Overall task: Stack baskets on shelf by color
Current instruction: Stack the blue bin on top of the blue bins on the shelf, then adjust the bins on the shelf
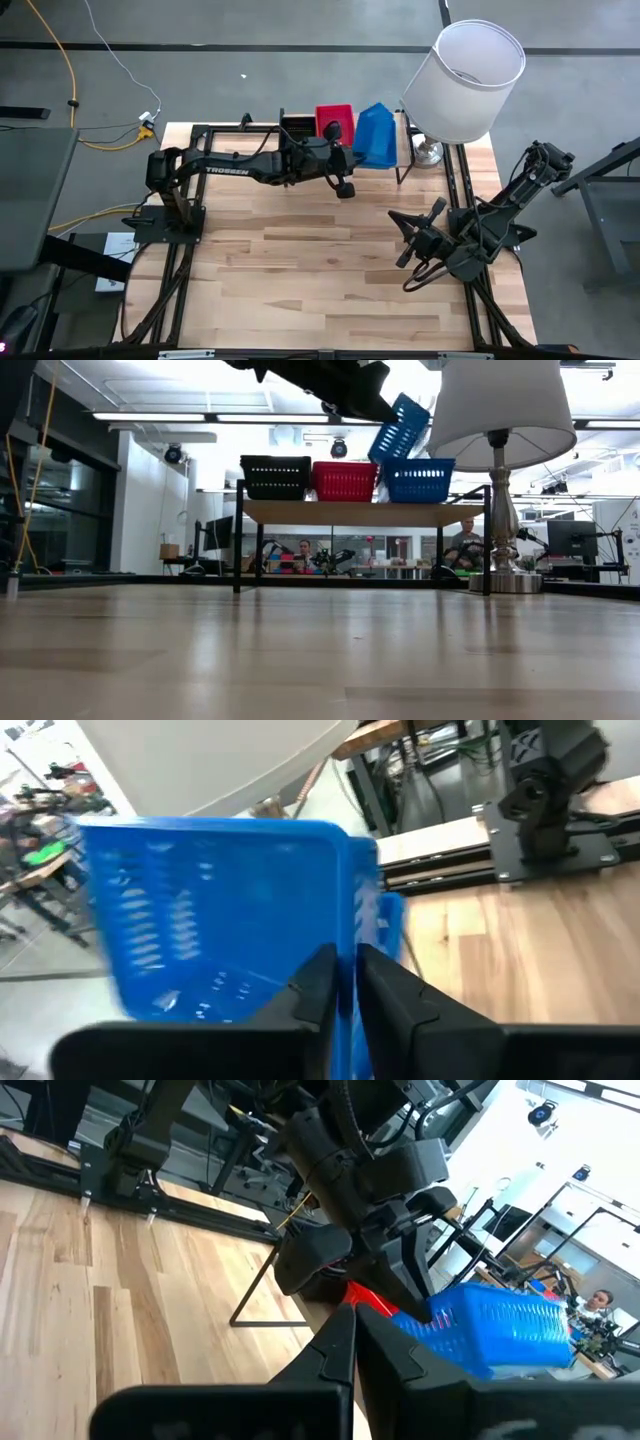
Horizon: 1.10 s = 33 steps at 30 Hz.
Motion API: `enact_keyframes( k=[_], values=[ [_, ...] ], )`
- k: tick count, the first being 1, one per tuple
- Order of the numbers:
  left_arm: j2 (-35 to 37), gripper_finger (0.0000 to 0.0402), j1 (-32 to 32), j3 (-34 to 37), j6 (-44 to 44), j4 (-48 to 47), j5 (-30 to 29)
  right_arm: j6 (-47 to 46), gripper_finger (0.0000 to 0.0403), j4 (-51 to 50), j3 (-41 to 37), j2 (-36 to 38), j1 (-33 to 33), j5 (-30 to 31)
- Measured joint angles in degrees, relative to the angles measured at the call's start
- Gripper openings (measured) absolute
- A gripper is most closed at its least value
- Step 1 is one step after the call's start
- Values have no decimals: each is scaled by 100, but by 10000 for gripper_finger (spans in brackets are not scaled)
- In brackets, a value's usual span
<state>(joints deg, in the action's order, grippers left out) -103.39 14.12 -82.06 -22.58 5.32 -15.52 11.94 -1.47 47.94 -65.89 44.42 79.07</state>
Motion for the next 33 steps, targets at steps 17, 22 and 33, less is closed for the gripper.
enact_keyframes(
  k=[17, 22, 33],
  values=[
    [82, 125, -57, -163, -124, -174, -238, -314, 0, -262, -2, -2, -15, 4],
    [448, 140, -285, -680, -342, -1272, -332, -737, 0, -564, -2, 0, -72, -28],
    [1865, 17, -1424, -542, 524, -3576, -206, -4498, 0, -3815, -11, -48, -1241, -1626]
  ],
)
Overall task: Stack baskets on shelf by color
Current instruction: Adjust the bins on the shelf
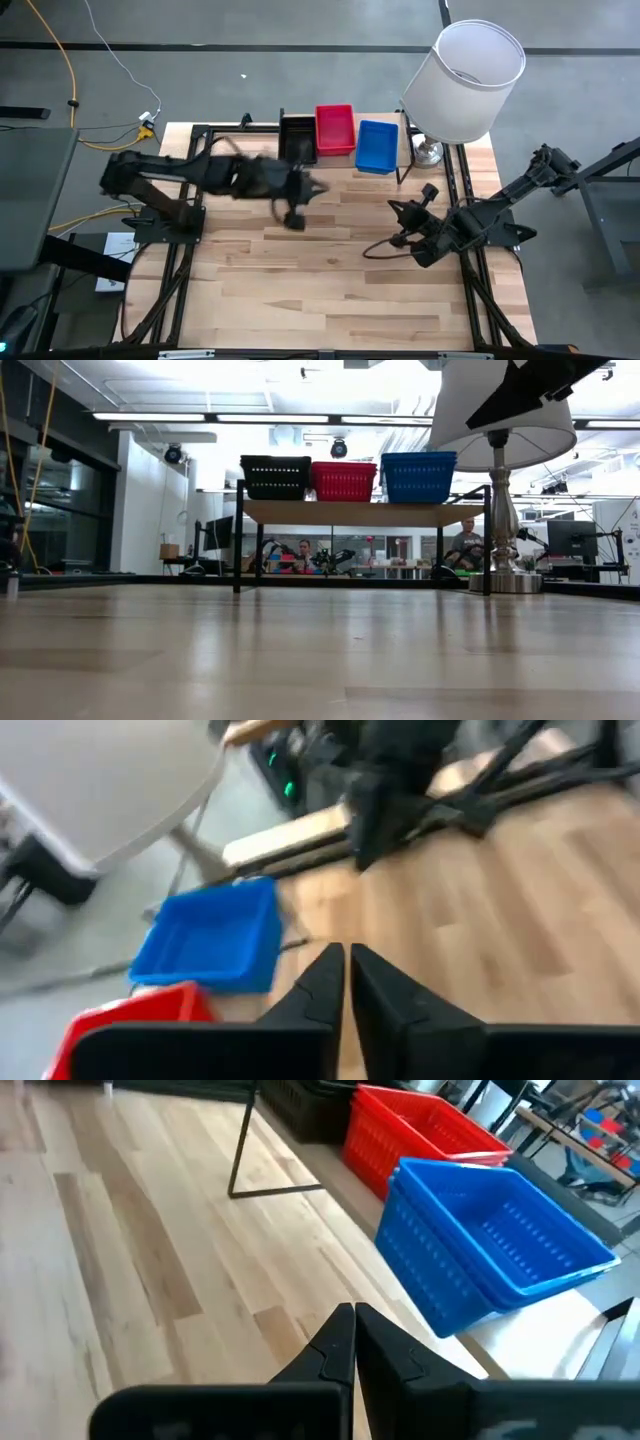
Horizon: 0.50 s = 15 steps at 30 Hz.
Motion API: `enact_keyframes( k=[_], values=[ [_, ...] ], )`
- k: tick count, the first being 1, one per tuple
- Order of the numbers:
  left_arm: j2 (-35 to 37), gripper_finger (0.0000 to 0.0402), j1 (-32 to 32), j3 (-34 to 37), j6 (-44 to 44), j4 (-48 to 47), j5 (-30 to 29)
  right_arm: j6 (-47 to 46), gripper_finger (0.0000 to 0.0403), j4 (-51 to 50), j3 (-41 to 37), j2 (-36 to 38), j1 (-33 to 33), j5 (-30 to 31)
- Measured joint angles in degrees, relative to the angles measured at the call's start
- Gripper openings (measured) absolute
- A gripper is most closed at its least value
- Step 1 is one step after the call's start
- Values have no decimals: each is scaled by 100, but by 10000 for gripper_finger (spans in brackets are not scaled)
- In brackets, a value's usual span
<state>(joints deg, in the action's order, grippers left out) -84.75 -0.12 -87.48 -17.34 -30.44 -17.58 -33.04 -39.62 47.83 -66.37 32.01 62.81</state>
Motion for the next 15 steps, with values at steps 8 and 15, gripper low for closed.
enact_keyframes(
  k=[8, 15],
  values=[
    [1686, 2, -783, 2786, -80, 2499, -213, -120, 0, 103, -68, 2, -42, -156],
    [3373, 1, -1243, 5157, 76, 4587, -278, 160, 0, 1188, -1085, 19, -106, -734]
  ],
)
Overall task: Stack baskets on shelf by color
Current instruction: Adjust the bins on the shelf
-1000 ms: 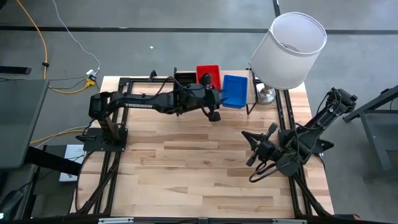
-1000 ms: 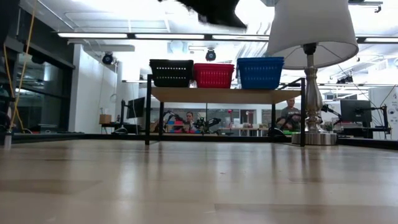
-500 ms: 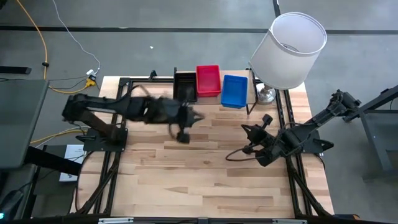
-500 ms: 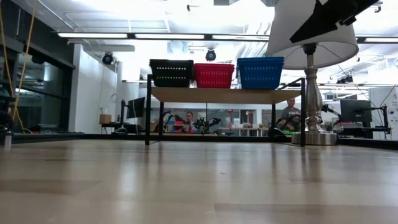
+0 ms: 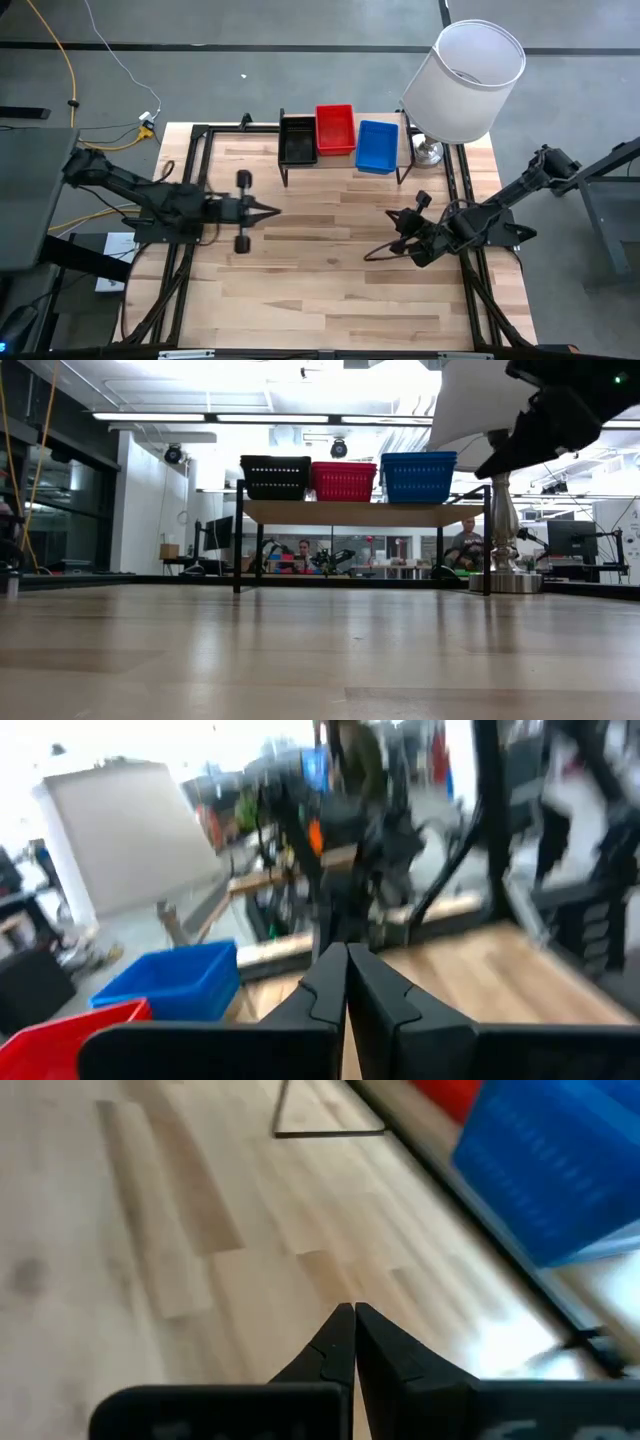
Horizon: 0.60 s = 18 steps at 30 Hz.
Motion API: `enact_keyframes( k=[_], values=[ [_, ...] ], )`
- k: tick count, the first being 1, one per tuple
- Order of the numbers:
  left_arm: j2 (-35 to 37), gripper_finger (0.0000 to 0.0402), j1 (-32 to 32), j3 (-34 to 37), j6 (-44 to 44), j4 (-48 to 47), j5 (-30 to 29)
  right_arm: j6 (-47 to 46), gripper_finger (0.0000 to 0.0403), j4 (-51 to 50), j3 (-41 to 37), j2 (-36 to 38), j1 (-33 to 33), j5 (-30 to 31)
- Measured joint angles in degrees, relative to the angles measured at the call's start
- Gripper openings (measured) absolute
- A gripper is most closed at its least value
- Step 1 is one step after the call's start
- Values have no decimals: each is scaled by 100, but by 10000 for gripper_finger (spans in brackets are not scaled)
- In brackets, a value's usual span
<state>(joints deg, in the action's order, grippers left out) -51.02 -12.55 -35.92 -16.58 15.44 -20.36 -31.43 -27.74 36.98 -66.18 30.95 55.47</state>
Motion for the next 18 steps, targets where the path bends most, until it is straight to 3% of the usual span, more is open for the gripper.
enact_keyframes(
  k=[8, 15, 18],
  values=[
    [1263, 0, -411, 1510, 97, 1232, -79, 1272, 0, 2562, -798, 185, -406, -1151],
    [1525, 0, -449, 1981, 147, 1268, -151, 1485, 0, 2983, -867, 178, -1341, -228],
    [1536, 0, -446, 1989, 52, 1292, -206, 2054, 0, 3688, -867, 179, -1784, -416]
  ],
)
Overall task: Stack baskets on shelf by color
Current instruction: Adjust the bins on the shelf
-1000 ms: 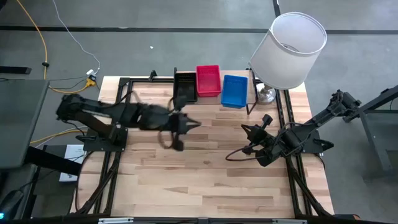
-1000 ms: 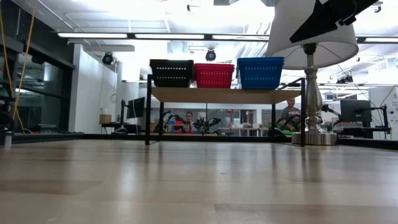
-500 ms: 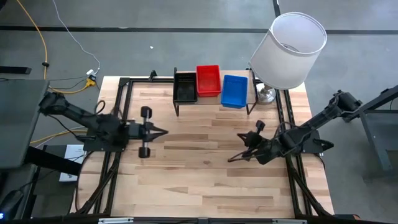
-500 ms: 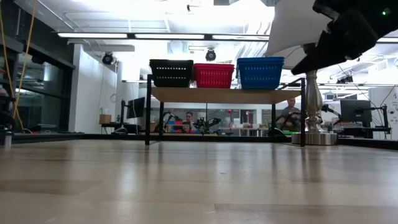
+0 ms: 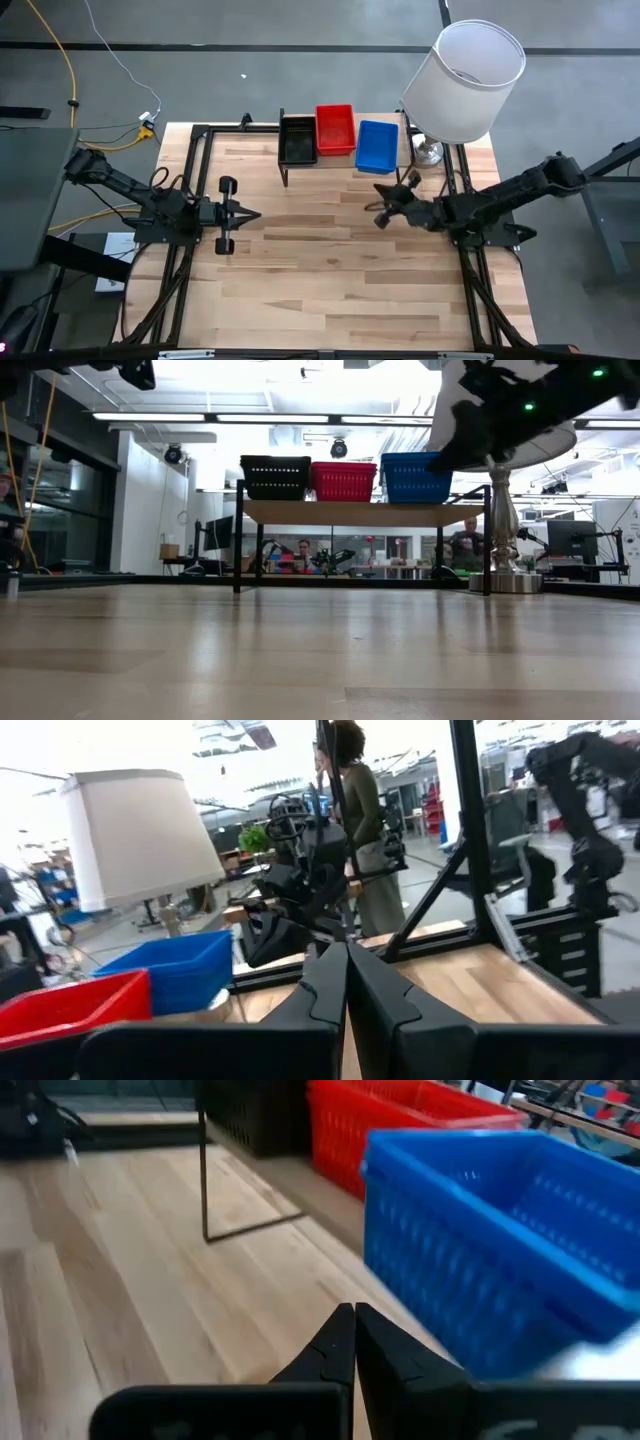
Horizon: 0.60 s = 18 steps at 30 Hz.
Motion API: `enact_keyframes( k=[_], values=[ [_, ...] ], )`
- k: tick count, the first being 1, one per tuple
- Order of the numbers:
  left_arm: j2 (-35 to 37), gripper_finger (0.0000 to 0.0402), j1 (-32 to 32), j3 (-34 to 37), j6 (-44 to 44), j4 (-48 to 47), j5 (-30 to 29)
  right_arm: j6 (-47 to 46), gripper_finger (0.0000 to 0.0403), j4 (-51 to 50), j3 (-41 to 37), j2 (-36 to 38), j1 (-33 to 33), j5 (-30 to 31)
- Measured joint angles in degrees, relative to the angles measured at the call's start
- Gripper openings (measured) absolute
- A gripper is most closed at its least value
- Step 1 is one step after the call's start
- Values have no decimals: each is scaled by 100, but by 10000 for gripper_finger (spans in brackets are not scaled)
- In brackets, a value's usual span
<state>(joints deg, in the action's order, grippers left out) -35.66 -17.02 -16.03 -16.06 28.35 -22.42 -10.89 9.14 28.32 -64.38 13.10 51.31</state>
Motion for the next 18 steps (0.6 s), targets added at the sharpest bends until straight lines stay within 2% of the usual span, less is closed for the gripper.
enact_keyframes(
  k=[3, 9, 14, 18],
  values=[
    [0, 0, 0, 0, -229, 5, -100, 228, 0, 387, 0, -2, -427, -360],
    [0, 0, 0, 0, -268, -23, -234, 193, 0, 457, 0, -2, -1011, -489],
    [-2, 0, 0, 0, -493, -21, -295, 195, 0, 602, 0, -2, -1331, -647],
    [-2, 0, 0, 0, -515, -21, -643, 97, 0, 920, 0, -6, -1438, -852]
  ],
)
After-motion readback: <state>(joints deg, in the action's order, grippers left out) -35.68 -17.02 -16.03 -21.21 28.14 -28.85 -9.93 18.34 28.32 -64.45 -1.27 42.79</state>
